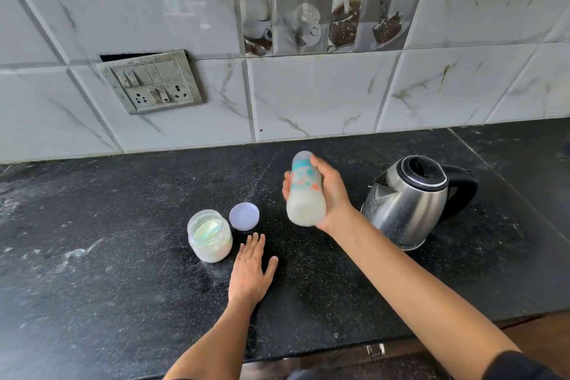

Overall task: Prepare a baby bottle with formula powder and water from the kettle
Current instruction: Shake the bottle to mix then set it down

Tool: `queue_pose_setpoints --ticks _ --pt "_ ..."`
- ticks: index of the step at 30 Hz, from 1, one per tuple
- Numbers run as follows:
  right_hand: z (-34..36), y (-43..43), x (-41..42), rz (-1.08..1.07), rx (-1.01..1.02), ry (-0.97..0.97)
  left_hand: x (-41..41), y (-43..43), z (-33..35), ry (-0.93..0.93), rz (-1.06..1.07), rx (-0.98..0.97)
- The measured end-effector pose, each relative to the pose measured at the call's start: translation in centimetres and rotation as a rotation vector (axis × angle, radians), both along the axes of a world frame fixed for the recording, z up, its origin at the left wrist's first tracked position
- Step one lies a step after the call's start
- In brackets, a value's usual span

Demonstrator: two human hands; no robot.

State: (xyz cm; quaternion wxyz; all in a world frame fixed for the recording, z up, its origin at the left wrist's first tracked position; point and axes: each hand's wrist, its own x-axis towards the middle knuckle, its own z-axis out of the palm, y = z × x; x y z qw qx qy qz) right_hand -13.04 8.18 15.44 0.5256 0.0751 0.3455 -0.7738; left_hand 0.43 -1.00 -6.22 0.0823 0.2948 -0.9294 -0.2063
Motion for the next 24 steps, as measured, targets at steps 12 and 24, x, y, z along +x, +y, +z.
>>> queue_pose_setpoints --ticks 12,24 --pt "-0.8 0.4 -0.2 -0.204 -0.014 -0.141 0.1 0.1 0.0 -0.003 0.003 0.002" --pt "-0.1 0.4 0.4 0.065 -0.047 0.028 -0.1 0.1 -0.2 0.015 0.007 0.005"
